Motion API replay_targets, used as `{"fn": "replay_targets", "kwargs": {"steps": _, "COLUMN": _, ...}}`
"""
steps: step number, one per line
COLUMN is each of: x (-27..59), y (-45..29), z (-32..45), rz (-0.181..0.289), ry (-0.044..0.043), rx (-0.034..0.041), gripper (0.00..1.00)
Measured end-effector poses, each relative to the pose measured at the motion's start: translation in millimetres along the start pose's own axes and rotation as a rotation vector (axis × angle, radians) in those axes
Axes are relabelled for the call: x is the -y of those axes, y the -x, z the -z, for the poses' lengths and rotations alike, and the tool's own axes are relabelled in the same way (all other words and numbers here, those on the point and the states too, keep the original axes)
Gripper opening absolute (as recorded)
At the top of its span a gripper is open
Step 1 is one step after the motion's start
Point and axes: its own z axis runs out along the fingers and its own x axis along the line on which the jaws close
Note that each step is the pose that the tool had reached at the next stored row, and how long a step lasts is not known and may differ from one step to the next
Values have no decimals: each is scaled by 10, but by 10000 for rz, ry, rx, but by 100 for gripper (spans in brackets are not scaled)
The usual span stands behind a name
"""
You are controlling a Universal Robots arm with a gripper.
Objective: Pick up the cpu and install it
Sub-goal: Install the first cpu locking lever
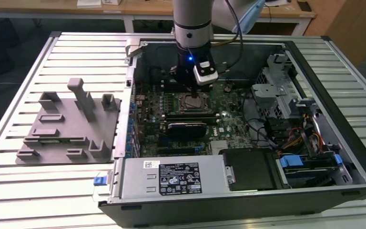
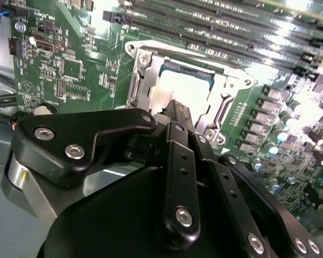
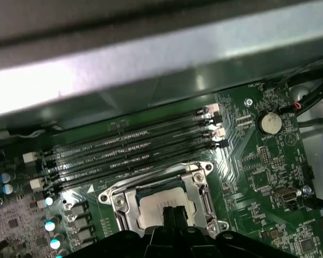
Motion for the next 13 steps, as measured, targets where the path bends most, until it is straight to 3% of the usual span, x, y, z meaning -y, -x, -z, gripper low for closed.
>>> {"fn": "replay_targets", "kwargs": {"steps": 13, "x": 132, "y": 35, "z": -23, "rz": 231, "ry": -56, "rx": 20, "gripper": 11}}
